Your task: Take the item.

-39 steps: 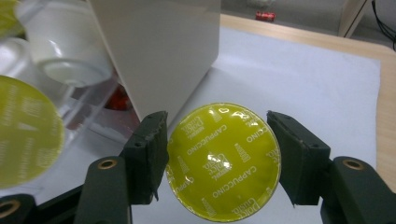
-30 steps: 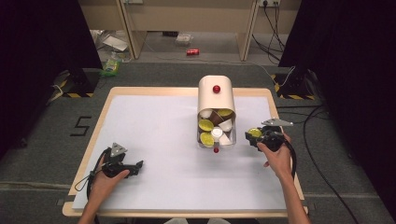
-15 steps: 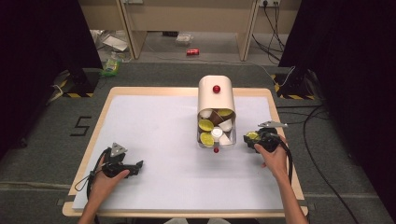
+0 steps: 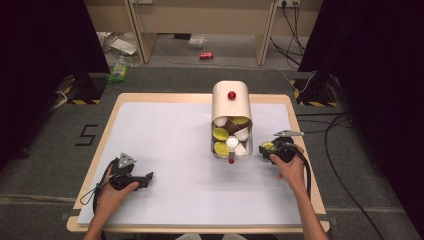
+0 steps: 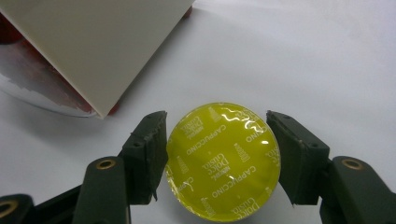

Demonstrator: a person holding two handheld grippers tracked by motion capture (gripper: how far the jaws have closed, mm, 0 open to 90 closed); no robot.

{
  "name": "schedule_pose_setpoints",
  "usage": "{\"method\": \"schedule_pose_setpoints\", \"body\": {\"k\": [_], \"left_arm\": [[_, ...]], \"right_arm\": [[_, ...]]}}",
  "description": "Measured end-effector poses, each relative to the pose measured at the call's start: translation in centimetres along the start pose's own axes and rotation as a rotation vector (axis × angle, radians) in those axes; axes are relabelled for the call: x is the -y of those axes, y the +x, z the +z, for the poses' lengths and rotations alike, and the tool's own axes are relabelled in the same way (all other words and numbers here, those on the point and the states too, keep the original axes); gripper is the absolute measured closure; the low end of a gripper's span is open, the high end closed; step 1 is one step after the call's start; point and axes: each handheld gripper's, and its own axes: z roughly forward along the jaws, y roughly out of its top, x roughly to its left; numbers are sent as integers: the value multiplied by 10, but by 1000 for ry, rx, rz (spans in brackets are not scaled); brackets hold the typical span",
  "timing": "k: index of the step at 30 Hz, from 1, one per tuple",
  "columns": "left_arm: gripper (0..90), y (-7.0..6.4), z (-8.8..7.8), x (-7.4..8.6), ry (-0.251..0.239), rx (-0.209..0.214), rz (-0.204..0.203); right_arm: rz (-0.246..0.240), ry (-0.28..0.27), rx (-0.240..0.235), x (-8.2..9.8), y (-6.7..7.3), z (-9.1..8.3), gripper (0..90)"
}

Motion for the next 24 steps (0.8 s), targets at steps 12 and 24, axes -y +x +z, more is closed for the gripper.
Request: {"method": "schedule_pose_setpoints", "body": {"k": [12, 24], "left_arm": [[69, 0, 0, 0, 0, 0, 0], [69, 0, 0, 0, 0, 0, 0]], "right_arm": [[-2, 12, -3, 2, 0, 3, 358], [18, -15, -13, 0, -1, -8, 262]]}}
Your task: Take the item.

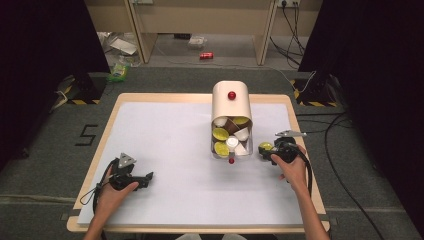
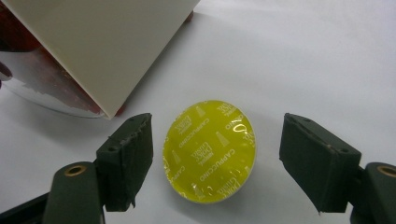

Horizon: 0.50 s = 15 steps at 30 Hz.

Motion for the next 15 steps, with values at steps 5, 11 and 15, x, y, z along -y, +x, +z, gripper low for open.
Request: {"method": "schedule_pose_setpoints", "body": {"k": [5, 11, 15], "left_arm": [[69, 0, 0, 0, 0, 0, 0], [69, 0, 0, 0, 0, 0, 0], [69, 0, 0, 0, 0, 0, 0]], "right_arm": [[2, -2, -4, -1, 2, -3, 239], [-10, 2, -6, -1, 6, -8, 185], [-7, 6, 0, 0, 9, -12, 166]]}}
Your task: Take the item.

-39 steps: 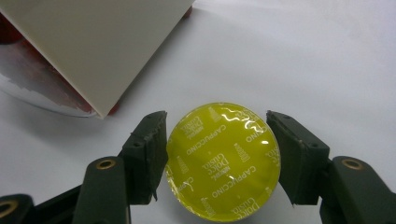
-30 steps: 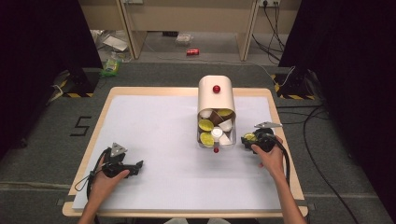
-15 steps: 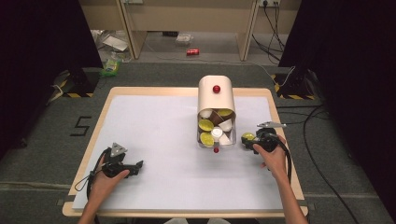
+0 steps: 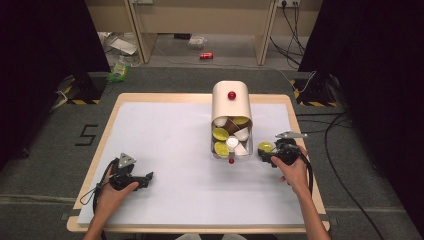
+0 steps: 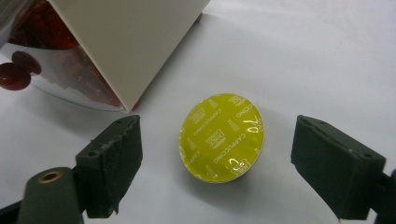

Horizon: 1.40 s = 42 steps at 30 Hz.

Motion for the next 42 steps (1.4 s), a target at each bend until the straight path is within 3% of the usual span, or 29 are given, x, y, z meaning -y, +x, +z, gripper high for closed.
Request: {"method": "schedule_pose_setpoints", "body": {"k": [14, 42], "left_arm": [[69, 0, 0, 0, 0, 0, 0], [70, 0, 0, 0, -1, 0, 1]], "right_arm": [[-25, -2, -2, 3, 11, -11, 166], [-88, 29, -31, 34, 30, -25, 167]]}}
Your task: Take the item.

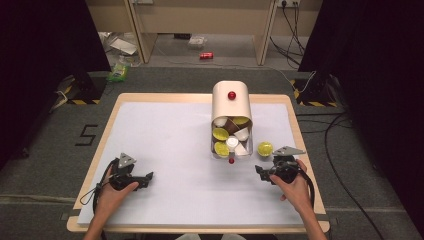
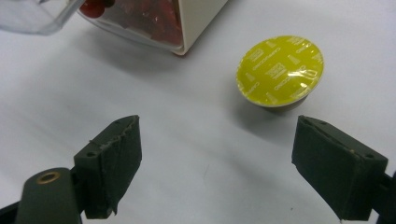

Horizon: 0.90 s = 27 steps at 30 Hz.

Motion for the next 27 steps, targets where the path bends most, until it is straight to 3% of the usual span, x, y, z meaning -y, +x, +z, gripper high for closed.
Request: {"method": "schedule_pose_setpoints", "body": {"k": [27], "left_arm": [[71, 0, 0, 0, 0, 0, 0]], "right_arm": [[-10, 42, -22, 34, 11, -9, 167]]}}
